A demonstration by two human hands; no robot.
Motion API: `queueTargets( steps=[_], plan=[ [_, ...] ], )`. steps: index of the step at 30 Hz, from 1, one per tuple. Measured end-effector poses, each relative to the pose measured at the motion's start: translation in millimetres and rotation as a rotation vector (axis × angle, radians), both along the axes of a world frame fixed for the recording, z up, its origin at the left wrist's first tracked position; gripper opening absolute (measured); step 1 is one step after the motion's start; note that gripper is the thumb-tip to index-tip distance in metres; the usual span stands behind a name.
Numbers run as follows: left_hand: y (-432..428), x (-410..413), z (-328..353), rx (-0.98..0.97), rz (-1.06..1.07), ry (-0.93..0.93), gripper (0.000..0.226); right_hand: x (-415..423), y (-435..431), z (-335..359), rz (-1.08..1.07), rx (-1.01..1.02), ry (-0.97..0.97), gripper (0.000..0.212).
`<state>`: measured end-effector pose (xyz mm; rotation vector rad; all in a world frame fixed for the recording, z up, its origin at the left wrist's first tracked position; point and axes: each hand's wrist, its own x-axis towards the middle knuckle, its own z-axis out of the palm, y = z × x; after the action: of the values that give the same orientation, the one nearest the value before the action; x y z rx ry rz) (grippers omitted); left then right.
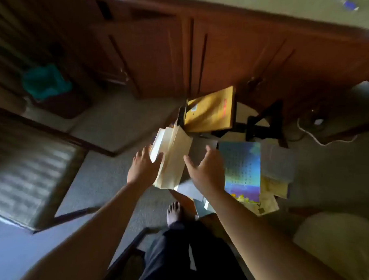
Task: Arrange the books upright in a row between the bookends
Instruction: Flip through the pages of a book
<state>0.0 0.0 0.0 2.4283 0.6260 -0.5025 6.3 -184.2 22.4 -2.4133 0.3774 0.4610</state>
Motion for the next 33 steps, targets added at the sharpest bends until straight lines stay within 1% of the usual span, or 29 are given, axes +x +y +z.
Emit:
queueTargets(
  steps=[2,4,5,7,8,9,10,11,13,14,15,17,18,20,22,25,27,29,31,33],
  plan=[
    [5,-4,-25,-0.074,0.091,0.063,0.078,1,10,-23,-0.161,-0.092,-0.053,0.101],
    [5,-9,-43,-0.165,0.172,0.112,0.087,-2,15,-41,-0.316,-0.003,0.05,0.105],
    [4,-11,-51,-0.192,0.196,0.115,0.086,-4,17,-51,-0.37,0.057,0.093,0.103],
    [5,-10,-62,-0.191,0.224,0.118,0.076,-9,20,-66,-0.418,0.129,0.122,0.089],
    [6,-8,-62,-0.182,0.232,0.122,0.075,-11,20,-69,-0.427,0.141,0.104,0.079],
    [8,-8,-67,-0.199,0.248,0.115,0.081,-14,21,-74,-0.434,0.144,0.094,0.073],
    [10,-7,-71,-0.229,0.271,0.121,0.091,-17,21,-78,-0.433,0.147,0.079,0.072],
    [12,-7,-76,-0.258,0.289,0.109,0.1,-19,23,-80,-0.435,0.16,0.066,0.075],
    [13,-7,-80,-0.272,0.315,0.099,0.106,-22,26,-85,-0.431,0.191,0.032,0.082],
    [13,-8,-80,-0.259,0.325,0.097,0.104,-22,27,-83,-0.42,0.222,0.028,0.08],
    [12,-8,-78,-0.243,0.335,0.087,0.101,-22,28,-82,-0.416,0.273,0.046,0.072],
    [13,-8,-75,-0.23,0.357,0.08,0.092,-22,27,-77,-0.435,0.402,0.09,0.044],
    [13,-8,-74,-0.234,0.364,0.084,0.083,-22,28,-76,-0.441,0.47,0.094,0.034],
    [15,-9,-74,-0.241,0.369,0.069,0.061,-22,29,-75,-0.438,0.577,0.087,0.027],
    [11,-12,-72,-0.219,0.386,0.023,0.053,-23,29,-72,-0.413,0.64,0.087,0.019],
    [2,-13,-59,-0.145,0.391,-0.112,0.041,-24,25,-70,-0.341,0.678,0.101,0.023],
    [-5,-11,-47,-0.12,0.376,-0.19,0.033,-22,18,-68,-0.329,0.703,0.079,0.026],
    [-14,-9,-36,-0.109,0.355,-0.264,0.029,-19,9,-65,-0.358,0.764,0.041,0.031],
    [-26,-7,-28,-0.123,0.318,-0.362,0.028,-14,-1,-63,-0.358,0.827,-0.007,0.03],
    [-39,-5,-24,-0.151,0.288,-0.453,0.028,-10,-11,-57,-0.329,0.83,-0.061,0.027]
  ],
)
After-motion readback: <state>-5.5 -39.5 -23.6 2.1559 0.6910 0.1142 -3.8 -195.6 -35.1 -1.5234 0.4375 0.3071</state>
